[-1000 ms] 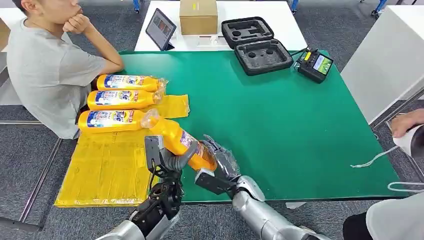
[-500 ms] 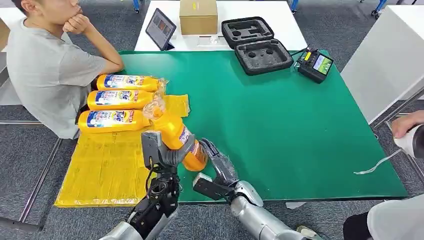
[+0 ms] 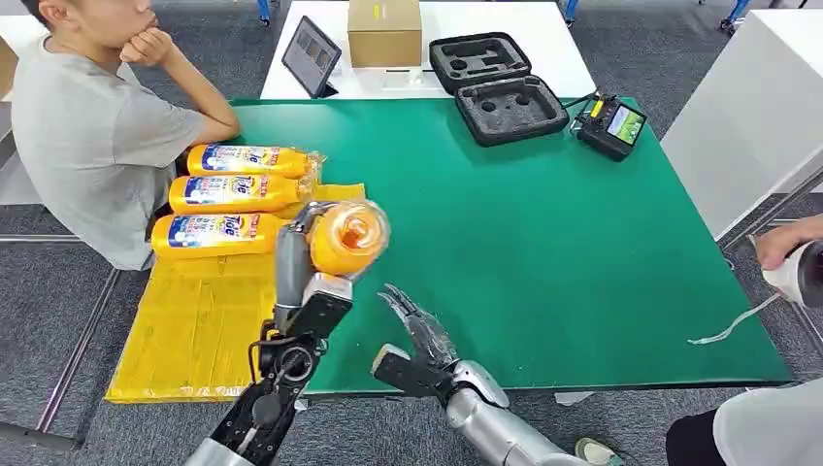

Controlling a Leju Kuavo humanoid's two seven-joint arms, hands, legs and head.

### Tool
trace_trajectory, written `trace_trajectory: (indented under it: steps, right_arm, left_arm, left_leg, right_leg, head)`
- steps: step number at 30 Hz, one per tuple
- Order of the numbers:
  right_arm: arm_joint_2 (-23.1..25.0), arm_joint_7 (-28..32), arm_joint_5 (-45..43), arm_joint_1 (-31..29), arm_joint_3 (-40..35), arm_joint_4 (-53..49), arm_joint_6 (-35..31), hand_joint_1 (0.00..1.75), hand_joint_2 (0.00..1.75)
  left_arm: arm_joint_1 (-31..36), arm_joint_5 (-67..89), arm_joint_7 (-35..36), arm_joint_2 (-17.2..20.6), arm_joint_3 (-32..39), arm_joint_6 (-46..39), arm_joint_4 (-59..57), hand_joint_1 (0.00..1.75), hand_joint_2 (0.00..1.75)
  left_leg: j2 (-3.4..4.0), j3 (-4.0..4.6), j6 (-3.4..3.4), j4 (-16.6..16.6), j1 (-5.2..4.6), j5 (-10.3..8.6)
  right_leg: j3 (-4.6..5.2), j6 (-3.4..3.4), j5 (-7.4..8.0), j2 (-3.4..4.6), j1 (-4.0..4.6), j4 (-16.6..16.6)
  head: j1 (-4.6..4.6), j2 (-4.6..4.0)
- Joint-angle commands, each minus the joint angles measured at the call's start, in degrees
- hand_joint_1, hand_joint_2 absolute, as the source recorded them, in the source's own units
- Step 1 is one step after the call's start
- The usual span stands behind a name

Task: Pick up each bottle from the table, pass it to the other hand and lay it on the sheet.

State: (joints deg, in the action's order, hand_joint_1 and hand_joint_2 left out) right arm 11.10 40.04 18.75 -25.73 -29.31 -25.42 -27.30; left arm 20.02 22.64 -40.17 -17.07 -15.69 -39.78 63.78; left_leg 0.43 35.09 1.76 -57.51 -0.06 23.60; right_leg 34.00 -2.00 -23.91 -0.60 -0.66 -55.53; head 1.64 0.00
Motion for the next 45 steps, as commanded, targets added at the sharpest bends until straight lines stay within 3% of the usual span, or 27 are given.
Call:
trace_trajectory:
  steps: [1, 11, 12, 15, 16, 17, 20, 24, 31, 40, 45]
  right_arm:
    - [-0.8, 0.0, -2.1, -0.3, 0.4, -0.6, 2.2, 0.0, 1.75]
    - [-0.9, 0.0, -3.2, 0.3, 1.0, -1.1, 3.8, 0.0, 1.75]
    - [-0.8, 0.0, -3.4, 0.2, 1.1, -1.1, 4.1, 0.0, 1.75]
    - [-0.8, 0.0, -3.6, -0.2, 1.3, -0.9, 4.7, 0.0, 1.75]
    - [-0.6, 0.0, -4.0, -0.5, 1.6, -0.6, 5.2, 0.0, 1.75]
    - [-0.5, 0.0, -4.2, -0.9, 1.9, -0.3, 5.3, 0.0, 1.75]
    - [-0.4, 0.0, -4.8, -1.4, 2.6, -0.2, 6.2, 0.0, 1.75]
    - [-0.5, 0.0, -5.2, -0.8, 2.5, -1.9, 5.9, 0.0, 1.75]
    - [-0.5, 0.0, -5.2, -0.8, 2.5, -1.9, 5.9, 0.0, 1.75]
    - [-4.6, 0.0, -10.2, 6.2, 6.3, -26.9, 0.3, 0.0, 1.75]
    - [-4.8, 0.0, -6.5, 11.4, 7.3, -37.7, 5.1, 0.0, 1.75]
  left_arm:
    - [0.1, 23.6, 0.2, 1.4, 14.4, -0.2, -1.5, 1.75, 1.75]
    - [0.5, 48.0, 0.2, -2.9, 27.3, -0.2, 2.4, 1.75, 1.75]
    - [1.0, 52.2, 2.7, -2.9, 27.1, -0.2, 1.6, 1.75, 1.75]
    - [1.3, 62.6, 16.3, 0.5, 20.5, -0.2, 0.1, 1.75, 1.75]
    - [2.0, 67.4, 25.2, 3.8, 15.6, -0.2, -1.4, 1.68, 1.75]
    - [3.6, 67.4, 34.6, 8.2, 7.8, -0.2, -4.4, 1.73, 1.75]
    - [9.4, 67.4, 50.2, 13.7, -5.1, -0.2, -13.9, 1.75, 1.75]
    - [12.3, 67.4, 52.9, 13.5, -7.0, -0.2, -20.2, 1.75, 1.75]
    - [12.3, 67.4, 52.9, 13.5, -7.0, -0.2, -20.2, 1.75, 1.75]
    - [15.1, 67.4, 57.2, 14.7, -7.3, -0.2, -28.6, 1.75, 1.75]
    - [14.8, 67.4, 57.6, 15.9, -5.2, -0.2, -28.4, 1.75, 1.75]
  left_leg:
    - [0.13, -0.3, -0.12, 0.1, 0.03, 0.09]
    - [0.02, -0.09, -0.04, 0.0, 0.03, 0.03]
    - [0.02, -0.17, -0.08, -0.1, 0.06, 0.09]
    - [-0.01, -0.11, -0.05, 0.0, 0.02, 0.02]
    - [-0.06, -0.19, -0.09, 0.0, 0.04, 0.03]
    - [-0.07, -0.18, -0.1, 0.0, 0.06, 0.05]
    - [-0.12, -0.07, -0.08, 0.0, 0.01, -0.05]
    - [-0.17, -0.15, -0.12, 0.0, 0.06, -0.04]
    - [-0.03, -0.11, -0.13, 0.0, 0.05, -0.08]
    - [-0.05, 0.02, -0.12, 0.0, 0.04, -0.13]
    - [-0.06, -0.15, -0.17, 0.0, 0.08, -0.01]
  right_leg:
    - [-0.24, 0.1, -0.05, 0.21, 0.02, 0.0]
    - [-0.09, 0.05, -0.05, 0.04, 0.02, 0.0]
    - [-0.16, 0.07, -0.11, 0.07, 0.04, 0.0]
    - [-0.1, 0.06, -0.06, 0.02, 0.01, 0.0]
    - [-0.18, 0.09, -0.09, 0.0, 0.02, 0.0]
    - [-0.19, 0.1, -0.1, -0.01, 0.04, 0.0]
    - [-0.08, 0.08, -0.05, -0.09, 0.0, 0.0]
    - [-0.14, 0.12, -0.06, -0.11, 0.05, 0.0]
    - [-0.12, 0.06, -0.05, 0.02, 0.02, 0.0]
    - [0.01, 0.05, -0.01, -0.02, 0.02, 0.0]
    - [-0.16, 0.1, -0.12, 0.0, 0.05, 0.0]
  head:
    - [0.04, 0.0]
    - [0.02, 0.0]
    - [0.02, 0.0]
    - [0.02, 0.0]
    - [0.02, 0.0]
    - [0.02, 0.0]
    - [0.02, 0.0]
    - [0.04, 0.0]
    - [0.0, 0.0]
    - [0.0, 0.0]
    - [0.04, 0.0]
